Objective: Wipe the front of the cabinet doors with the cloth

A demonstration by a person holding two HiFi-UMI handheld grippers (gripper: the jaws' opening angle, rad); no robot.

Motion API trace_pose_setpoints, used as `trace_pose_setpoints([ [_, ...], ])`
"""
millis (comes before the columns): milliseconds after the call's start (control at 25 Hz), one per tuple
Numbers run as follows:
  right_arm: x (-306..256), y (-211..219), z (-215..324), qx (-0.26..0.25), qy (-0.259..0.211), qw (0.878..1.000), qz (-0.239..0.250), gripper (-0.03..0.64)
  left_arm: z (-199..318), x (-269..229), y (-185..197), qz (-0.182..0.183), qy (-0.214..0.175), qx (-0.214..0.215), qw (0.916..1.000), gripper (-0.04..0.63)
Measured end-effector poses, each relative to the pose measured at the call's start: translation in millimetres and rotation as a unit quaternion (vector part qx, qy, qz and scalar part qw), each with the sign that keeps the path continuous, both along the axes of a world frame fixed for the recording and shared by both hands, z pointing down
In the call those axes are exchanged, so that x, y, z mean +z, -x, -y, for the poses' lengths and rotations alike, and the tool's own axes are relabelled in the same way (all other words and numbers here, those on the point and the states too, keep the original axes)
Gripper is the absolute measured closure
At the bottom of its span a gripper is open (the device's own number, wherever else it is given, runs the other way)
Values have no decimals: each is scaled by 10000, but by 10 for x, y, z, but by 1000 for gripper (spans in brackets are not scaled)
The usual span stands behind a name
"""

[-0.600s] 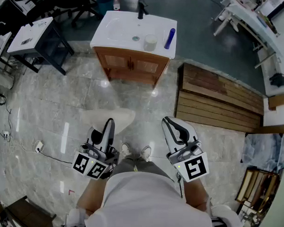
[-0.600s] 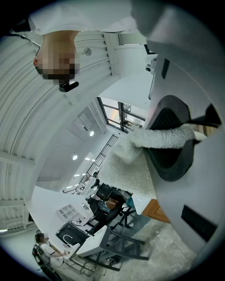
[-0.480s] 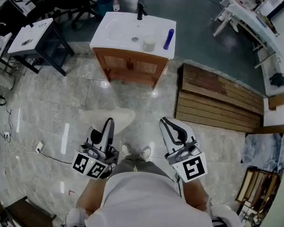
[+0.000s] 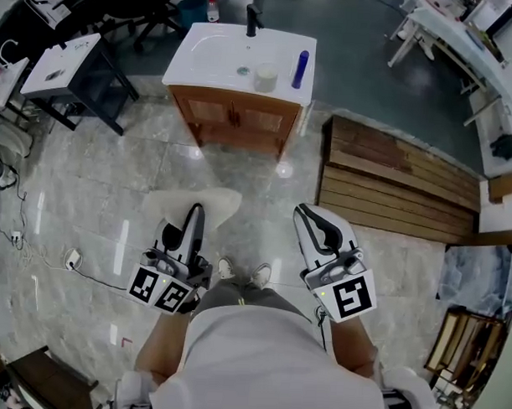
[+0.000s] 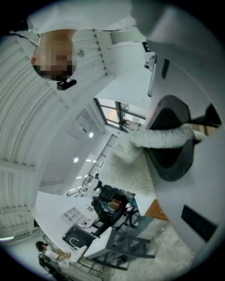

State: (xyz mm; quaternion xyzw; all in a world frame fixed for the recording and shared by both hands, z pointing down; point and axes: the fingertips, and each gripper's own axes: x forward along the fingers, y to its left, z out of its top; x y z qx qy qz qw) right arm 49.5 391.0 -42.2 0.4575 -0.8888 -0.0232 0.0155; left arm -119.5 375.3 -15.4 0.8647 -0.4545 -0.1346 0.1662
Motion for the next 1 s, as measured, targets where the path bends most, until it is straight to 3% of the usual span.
trace_pose_setpoints([
  [200,97,-77,-5,-154,57,9999,54,572,-24,-51,-60,11,-159,-192,9997,543],
  [480,238,-56,192,-114,173,9998,18,572,252,162,22,-200,27,-262,9995,543],
  [720,390,2,780,38,318,9991,-270,572,942,320,158,-302,120,-153,9994,543],
  [1000,278,473,1849,64,180,9992,-358,572,2056,356,545,-551,177,-59,9983,543],
])
